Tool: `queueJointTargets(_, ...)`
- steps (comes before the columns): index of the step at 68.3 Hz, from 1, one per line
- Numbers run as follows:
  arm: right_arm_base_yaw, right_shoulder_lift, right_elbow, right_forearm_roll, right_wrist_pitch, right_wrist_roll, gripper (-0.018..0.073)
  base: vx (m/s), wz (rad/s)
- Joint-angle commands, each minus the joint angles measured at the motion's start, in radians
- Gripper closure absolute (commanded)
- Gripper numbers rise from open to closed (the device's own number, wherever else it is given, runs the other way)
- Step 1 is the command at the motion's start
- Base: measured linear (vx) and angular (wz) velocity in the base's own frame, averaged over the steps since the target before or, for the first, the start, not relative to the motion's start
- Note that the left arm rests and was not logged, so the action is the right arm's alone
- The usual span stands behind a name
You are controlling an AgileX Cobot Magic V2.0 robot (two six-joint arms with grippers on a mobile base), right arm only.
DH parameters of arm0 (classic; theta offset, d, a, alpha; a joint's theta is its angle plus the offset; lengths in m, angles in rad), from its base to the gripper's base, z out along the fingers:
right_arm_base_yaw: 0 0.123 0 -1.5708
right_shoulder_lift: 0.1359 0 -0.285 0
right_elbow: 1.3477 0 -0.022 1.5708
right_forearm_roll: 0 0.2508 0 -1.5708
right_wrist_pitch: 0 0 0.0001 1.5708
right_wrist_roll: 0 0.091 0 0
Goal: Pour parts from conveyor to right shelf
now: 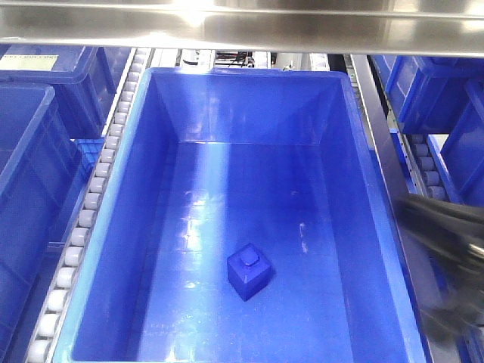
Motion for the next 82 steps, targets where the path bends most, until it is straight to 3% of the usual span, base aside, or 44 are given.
queueJointTargets(1, -0.085, -0.060, 0.019, 0.009, -0.064, -0.002, 0.0569, 0.00, 0.00)
queueJointTargets(14, -0.294, -0.216, 0.148, 0.080, -0.064, -0.002, 0.0569, 0.00, 0.00)
queueJointTargets(28, -0.518, -0.404, 0.281, 0.083, -0.064, -0.002, 0.0569, 0.00, 0.00)
queueJointTargets(33, -0.565, -0.464, 0.326, 0.083, -0.064, -0.002, 0.0569, 0.00, 0.00)
queueJointTargets(62, -0.589, -0.588, 0.524, 0.083, -0.064, -0.002, 0.0569, 0.00, 0.00)
queueJointTargets(82, -0.589, -0.588, 0.523, 0.081, -0.014, -0.002, 0.0569, 0.00, 0.00)
